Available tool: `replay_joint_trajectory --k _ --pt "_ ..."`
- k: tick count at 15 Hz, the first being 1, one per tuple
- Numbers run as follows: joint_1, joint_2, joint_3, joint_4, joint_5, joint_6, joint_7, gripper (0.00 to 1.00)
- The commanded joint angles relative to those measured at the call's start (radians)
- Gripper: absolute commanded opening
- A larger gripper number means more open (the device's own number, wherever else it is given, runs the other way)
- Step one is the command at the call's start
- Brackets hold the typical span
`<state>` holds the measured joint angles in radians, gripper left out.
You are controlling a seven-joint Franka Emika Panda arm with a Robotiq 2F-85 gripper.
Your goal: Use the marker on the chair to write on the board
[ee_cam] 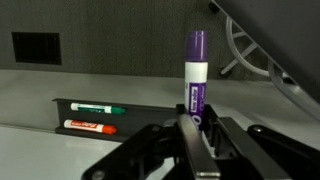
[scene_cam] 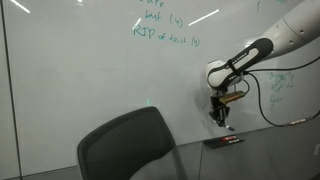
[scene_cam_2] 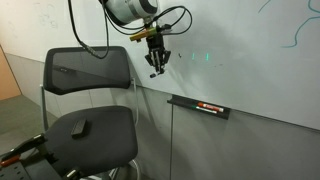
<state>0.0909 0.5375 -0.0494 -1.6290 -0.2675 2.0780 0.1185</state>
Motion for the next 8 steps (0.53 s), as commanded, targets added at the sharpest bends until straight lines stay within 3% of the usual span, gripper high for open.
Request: replay_joint_trajectory --k 1,8 --pt "0.007 -0.06 0.032 -0.105 -0.007 0.071 -0.043 0.08" --pt "0.064 -0.034 0.022 -0.121 -0.104 0.225 -0.006 0.08"
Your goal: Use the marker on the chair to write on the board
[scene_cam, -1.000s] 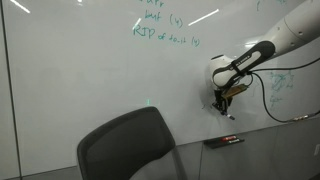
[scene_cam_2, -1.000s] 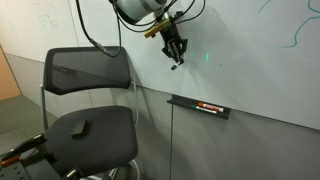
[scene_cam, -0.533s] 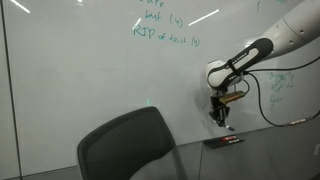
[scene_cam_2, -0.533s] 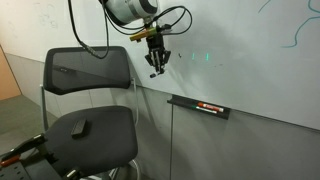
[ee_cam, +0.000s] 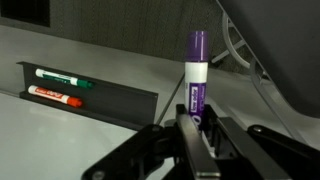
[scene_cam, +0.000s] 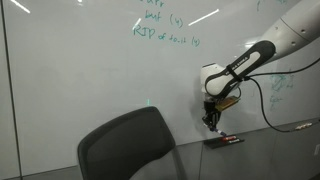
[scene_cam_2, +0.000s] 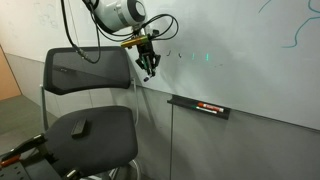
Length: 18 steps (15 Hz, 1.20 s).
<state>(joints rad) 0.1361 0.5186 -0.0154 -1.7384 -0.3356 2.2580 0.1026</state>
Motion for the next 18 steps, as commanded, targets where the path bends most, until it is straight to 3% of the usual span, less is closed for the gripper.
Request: replay_joint_trajectory --k 1,6,18 --pt "0.02 -0.013 -0.012 -0.001 -0.038 0.045 0.008 0.08" --pt "0.039 0.006 -0.037 0.037 -0.097 0.06 0.037 0.08" --pt "0.041 0.107 -0.065 0.157 -0.109 0.076 0.062 0.08"
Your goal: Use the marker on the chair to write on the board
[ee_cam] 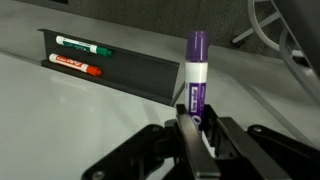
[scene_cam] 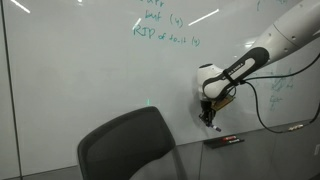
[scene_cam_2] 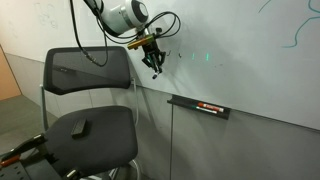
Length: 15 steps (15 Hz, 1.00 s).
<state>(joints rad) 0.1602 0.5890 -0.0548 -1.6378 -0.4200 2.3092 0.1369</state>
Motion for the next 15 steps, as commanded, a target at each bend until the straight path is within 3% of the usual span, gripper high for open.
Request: replay_joint_trajectory --k 1,15 --pt "0.018 0.044 -0.028 0.07 -0.022 0.027 0.029 0.08" --pt "0.04 0.049 -0.097 0.102 -0.067 0.021 0.106 0.08"
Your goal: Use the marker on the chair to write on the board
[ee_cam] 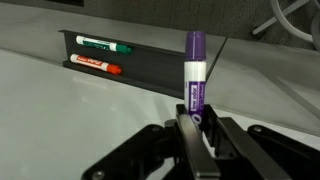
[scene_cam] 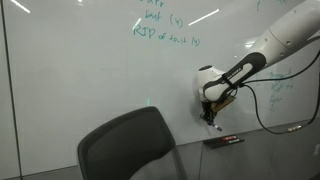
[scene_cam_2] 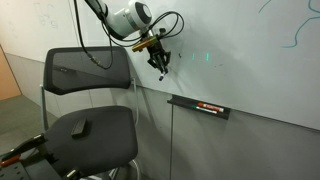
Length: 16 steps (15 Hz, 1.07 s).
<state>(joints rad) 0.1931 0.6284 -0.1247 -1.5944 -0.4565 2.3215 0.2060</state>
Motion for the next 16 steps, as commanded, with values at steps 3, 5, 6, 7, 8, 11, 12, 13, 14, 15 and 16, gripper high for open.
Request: replay_joint_trajectory --k 3,5,6,7,8,11,12,13,14,15,16 --pt "0.003 0.009 -0.039 0.071 -0.027 0.001 0.055 0.08" --pt "0.0 0.008 -0.048 0.074 -0.025 -0.001 0.07 0.08" --pt "-0.002 0.011 -0.053 0.078 -0.025 -0.003 0.08 0.08" --pt "-0.006 0.015 -0.055 0.081 -0.021 -0.005 0.084 0.08" --pt "-0.011 0.018 -0.057 0.082 -0.016 -0.005 0.088 0.08" --pt "-0.031 0.03 -0.058 0.083 -0.003 0.0 0.089 0.08" --pt "-0.039 0.035 -0.057 0.083 0.002 0.002 0.088 0.08" --pt "-0.047 0.039 -0.055 0.084 0.006 0.006 0.085 0.08" --pt "-0.056 0.045 -0.053 0.085 0.011 0.011 0.084 0.08" --pt "-0.063 0.051 -0.051 0.086 0.016 0.015 0.081 0.08" --pt "-0.073 0.06 -0.047 0.09 0.027 0.021 0.076 0.08"
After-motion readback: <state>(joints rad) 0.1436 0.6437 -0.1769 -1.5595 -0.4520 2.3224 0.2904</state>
